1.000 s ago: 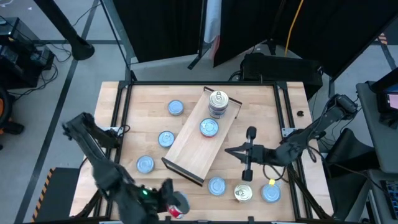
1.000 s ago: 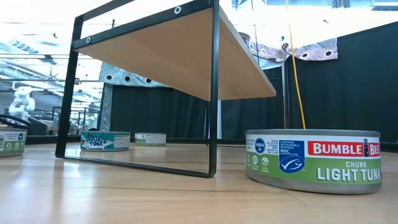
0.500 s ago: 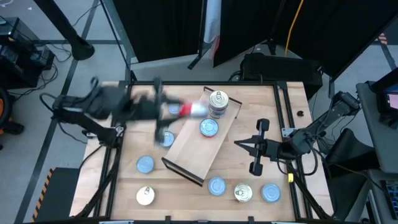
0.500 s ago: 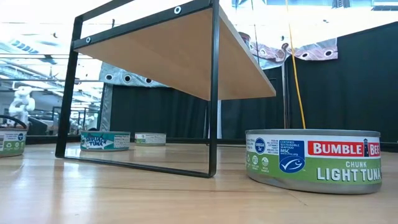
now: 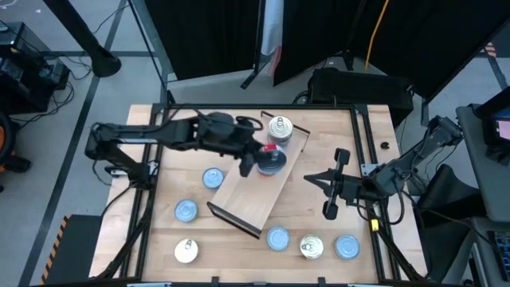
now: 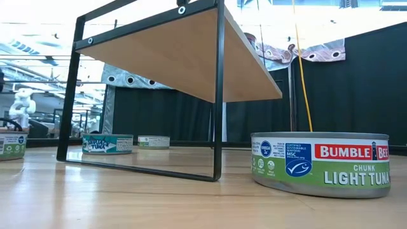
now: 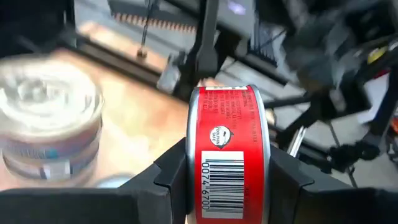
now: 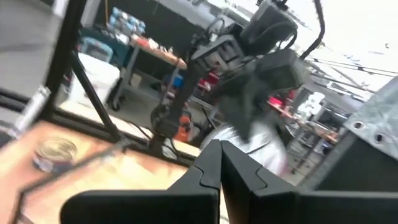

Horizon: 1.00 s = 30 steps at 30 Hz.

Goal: Stack canned seafood by type on shelf
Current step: Stack the red tuna can on top of the red tuna can on the shelf

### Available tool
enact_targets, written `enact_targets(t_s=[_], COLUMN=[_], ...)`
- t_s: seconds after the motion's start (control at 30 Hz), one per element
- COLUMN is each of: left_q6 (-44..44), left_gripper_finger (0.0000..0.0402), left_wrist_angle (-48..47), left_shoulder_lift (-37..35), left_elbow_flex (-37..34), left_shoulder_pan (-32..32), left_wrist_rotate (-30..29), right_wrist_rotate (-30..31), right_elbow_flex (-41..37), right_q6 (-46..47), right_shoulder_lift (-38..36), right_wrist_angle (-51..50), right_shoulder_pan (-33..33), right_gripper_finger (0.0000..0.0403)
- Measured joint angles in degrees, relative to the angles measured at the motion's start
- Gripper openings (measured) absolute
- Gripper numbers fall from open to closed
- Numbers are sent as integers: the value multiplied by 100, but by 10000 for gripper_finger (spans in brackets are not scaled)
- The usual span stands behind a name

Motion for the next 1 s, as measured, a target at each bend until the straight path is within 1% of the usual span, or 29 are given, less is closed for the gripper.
enact_targets(t_s=[0.17,0.37,0.53,0.57,0.7,0.77,0.9,1.0], left_q6=[-124,-319,-583,-631,-594,-571,-569,-568], left_gripper_finger=[144,144,144,144,144,144,144,149], left_wrist_angle=[44,138,253,252,221,55,-192,-188], left_shoulder_lift=[231,473,687,704,722,722,724,724], left_elbow_flex=[-179,-458,-523,-527,-526,-526,-527,-526], left_shoulder_pan=[90,336,606,649,767,817,911,947], left_wrist_rotate=[482,566,1328,1399,1534,1607,1623,1625], right_wrist_rotate=[152,150,145,143,141,141,141,141], right_elbow_flex=[0,2,2,2,2,2,2,2], right_q6=[-47,-67,59,67,216,235,237,237], right_shoulder_lift=[-205,-361,-446,-456,-516,-539,-564,-562], right_wrist_angle=[-342,-706,-1048,-1090,-1281,-1308,-1315,-1318], right_shoulder_pan=[10,35,35,38,92,130,223,282], right_gripper_finger=[0,0,0,0,0,0,0,0])
